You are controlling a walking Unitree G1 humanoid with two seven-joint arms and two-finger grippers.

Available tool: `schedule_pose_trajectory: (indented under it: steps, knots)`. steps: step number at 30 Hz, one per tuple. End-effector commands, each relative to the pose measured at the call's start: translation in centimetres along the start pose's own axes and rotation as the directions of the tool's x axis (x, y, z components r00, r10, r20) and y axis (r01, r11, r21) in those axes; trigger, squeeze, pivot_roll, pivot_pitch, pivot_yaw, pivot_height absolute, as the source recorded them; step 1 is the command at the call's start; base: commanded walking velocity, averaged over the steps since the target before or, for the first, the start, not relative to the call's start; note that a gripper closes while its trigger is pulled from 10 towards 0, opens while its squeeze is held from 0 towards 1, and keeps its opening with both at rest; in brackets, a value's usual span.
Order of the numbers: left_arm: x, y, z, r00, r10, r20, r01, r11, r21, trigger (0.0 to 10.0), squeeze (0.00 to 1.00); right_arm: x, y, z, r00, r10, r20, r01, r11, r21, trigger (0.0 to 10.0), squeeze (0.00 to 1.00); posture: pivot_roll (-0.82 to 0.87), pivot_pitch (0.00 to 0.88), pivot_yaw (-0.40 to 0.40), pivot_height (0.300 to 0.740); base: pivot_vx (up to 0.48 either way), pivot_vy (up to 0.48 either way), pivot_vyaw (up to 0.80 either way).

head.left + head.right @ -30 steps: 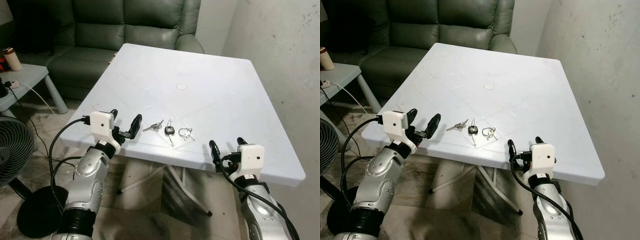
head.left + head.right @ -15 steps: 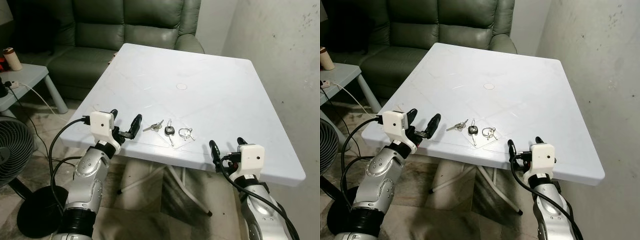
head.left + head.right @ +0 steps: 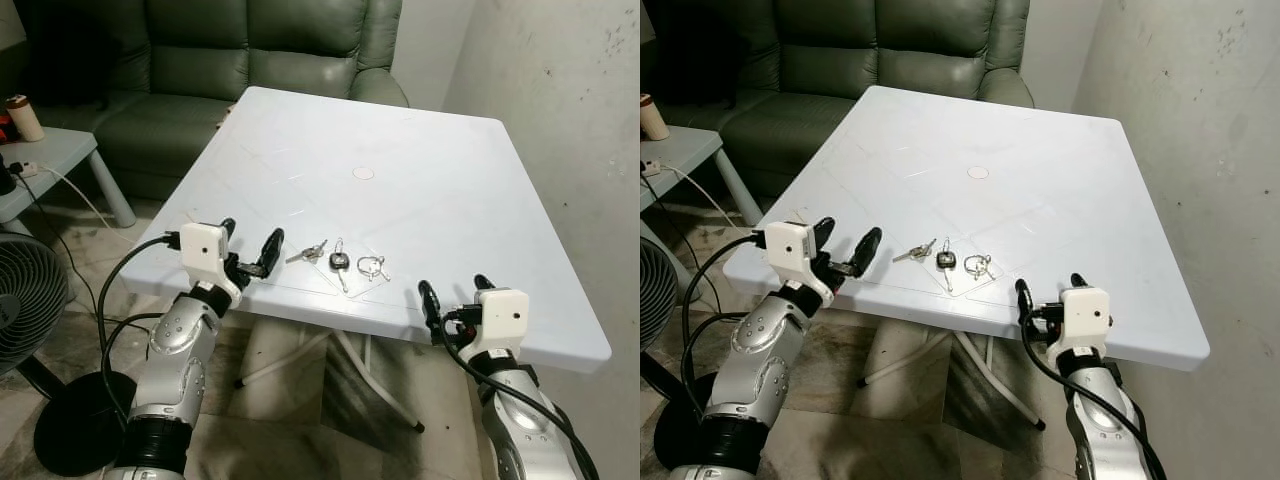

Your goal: Hang keys on a hook

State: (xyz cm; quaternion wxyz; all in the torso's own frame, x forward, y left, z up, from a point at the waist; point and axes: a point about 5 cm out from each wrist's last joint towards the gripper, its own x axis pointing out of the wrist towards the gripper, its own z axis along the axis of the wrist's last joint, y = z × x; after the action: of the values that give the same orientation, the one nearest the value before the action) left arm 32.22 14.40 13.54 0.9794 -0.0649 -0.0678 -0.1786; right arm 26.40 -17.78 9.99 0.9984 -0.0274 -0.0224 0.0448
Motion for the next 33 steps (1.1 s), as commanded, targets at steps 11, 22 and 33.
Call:
schedule_pose_trajectory:
  steps: [11,22,33]
  knots:
    - [0.28,-0.16,0.78,0.999,-0.024,0.023,0.023,0.999,0.024,10.0,0.00,-0.19,0.46,1.02,0.997,0.013,0.070,-0.014,1.000,0.018,10.0,0.00,0.01,0.022,-0.024,0.740,0.000,0.000,0.00]
    - [0.26,-0.18,0.73,1.000,-0.024,0.021,0.023,0.999,0.030,10.0,0.00,-0.20,0.40,1.13,0.997,0.012,0.076,-0.013,1.000,0.015,10.0,0.00,0.01,0.026,-0.027,0.740,0.000,0.000,0.00]
    - [0.07,-0.19,0.22,1.000,-0.027,-0.002,0.027,0.999,0.024,10.0,0.00,-0.42,0.21,1.29,0.995,0.021,0.099,-0.018,0.999,-0.029,10.0,0.00,0.01,0.033,-0.028,0.740,0.000,0.000,0.00]
